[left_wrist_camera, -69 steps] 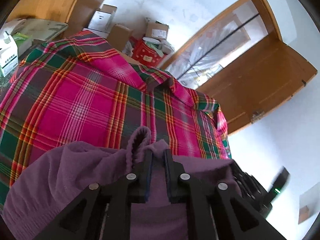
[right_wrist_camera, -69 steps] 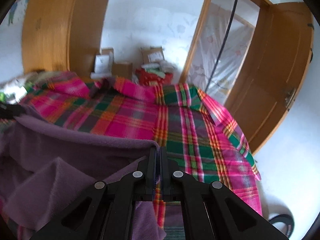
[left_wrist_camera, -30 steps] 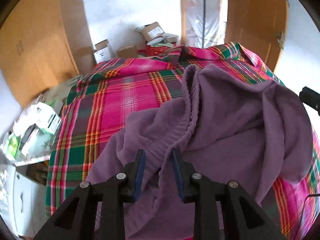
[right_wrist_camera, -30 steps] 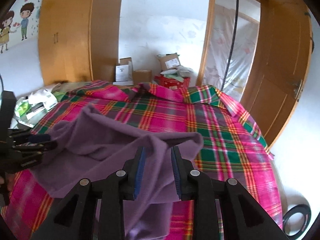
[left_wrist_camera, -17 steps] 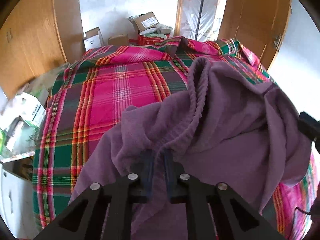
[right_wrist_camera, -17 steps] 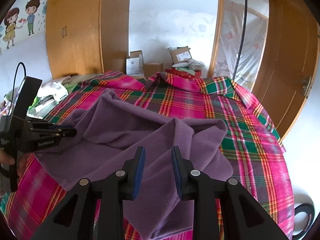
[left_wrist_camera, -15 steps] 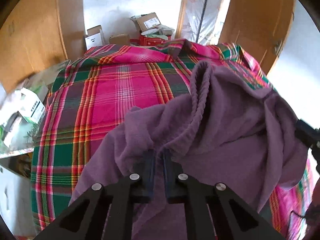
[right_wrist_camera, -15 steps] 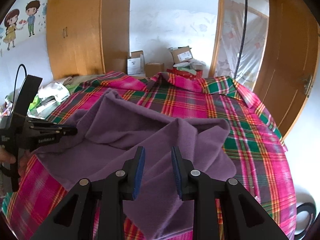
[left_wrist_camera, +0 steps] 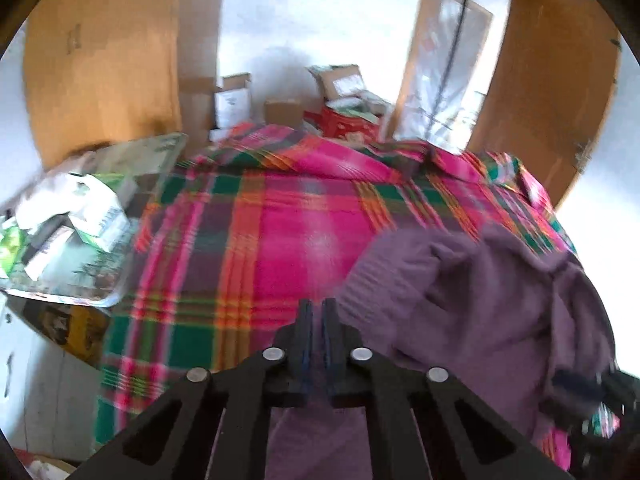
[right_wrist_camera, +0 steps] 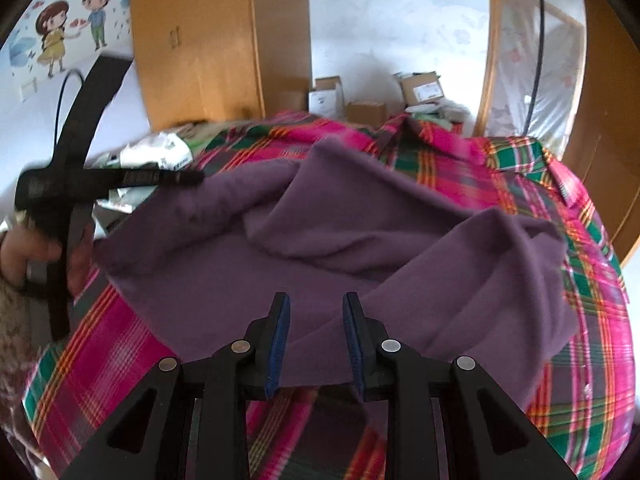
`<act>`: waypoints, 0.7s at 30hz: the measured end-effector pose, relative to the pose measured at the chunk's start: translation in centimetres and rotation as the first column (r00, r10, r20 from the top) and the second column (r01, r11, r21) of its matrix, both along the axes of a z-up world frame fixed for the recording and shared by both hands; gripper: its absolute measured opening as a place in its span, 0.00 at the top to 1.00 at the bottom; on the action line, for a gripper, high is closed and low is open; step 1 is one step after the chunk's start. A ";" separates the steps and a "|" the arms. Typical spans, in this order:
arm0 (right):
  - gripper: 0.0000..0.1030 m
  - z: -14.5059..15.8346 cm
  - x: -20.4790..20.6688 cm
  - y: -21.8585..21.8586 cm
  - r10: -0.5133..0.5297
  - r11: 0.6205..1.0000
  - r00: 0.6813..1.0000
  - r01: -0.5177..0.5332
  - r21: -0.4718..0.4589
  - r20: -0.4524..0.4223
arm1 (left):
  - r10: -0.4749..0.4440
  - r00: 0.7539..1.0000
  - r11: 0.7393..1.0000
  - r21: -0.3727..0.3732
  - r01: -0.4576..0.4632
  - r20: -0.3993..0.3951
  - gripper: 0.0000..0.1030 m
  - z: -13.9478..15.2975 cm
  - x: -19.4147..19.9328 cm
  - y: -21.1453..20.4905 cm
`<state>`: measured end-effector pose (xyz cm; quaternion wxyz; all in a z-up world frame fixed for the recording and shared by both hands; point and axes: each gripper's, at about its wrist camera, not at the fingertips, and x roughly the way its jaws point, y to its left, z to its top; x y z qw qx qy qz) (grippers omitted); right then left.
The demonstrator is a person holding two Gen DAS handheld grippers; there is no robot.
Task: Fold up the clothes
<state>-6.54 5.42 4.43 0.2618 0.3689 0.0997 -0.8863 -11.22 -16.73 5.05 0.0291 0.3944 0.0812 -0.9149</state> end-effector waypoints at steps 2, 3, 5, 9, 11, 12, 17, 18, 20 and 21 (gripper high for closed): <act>0.72 -0.3 0.2 -0.1 0.001 1.000 1.000 -0.001 0.001 0.008 | 0.049 0.999 0.999 -0.003 -0.049 -0.001 1.00 0.1 -0.2 -1.2; 0.72 -0.4 0.2 -0.2 0.000 1.000 1.000 0.000 0.000 0.011 | 0.068 0.998 0.997 0.031 -0.068 0.007 1.00 0.1 -0.2 -2.1; 0.72 -0.5 0.4 -0.1 -0.002 1.000 1.000 0.002 -0.006 0.016 | 0.077 0.997 0.995 0.057 -0.078 0.023 1.00 -0.2 -0.1 -2.9; 0.72 -0.5 0.6 0.6 -0.017 1.000 1.000 0.017 -0.019 0.026 | 0.043 0.997 0.991 0.127 -0.050 0.059 0.97 -0.8 0.9 -3.4; 0.72 -0.5 0.6 0.9 -0.026 0.999 0.999 0.027 -0.021 0.032 | -0.010 0.997 0.983 0.182 -0.004 0.076 0.91 -0.9 1.5 -3.1; 0.73 -0.6 0.6 0.9 -0.029 0.999 0.999 0.030 -0.021 0.036 | -0.029 0.997 0.981 0.196 0.014 0.074 0.85 -0.7 1.9 -2.7; 0.72 -0.9 1.0 1.1 -0.035 0.999 0.999 0.036 -0.024 0.042 | -0.184 0.983 0.968 0.178 0.178 0.017 0.76 0.2 3.8 0.4; 0.73 -0.9 1.0 1.1 -0.035 0.999 0.998 0.036 -0.025 0.042 | -0.219 0.976 0.960 0.177 0.215 0.005 0.74 0.3 4.1 1.1; 0.72 -1.0 1.1 1.1 -0.037 0.999 0.998 0.038 -0.028 0.046 | -0.250 0.968 0.955 0.169 0.244 0.015 0.69 0.1 3.9 1.9; 0.72 -1.0 1.1 1.1 -0.038 0.999 0.998 0.039 -0.029 0.047 | -0.240 0.970 0.961 0.152 0.232 0.038 0.68 -0.3 3.5 2.2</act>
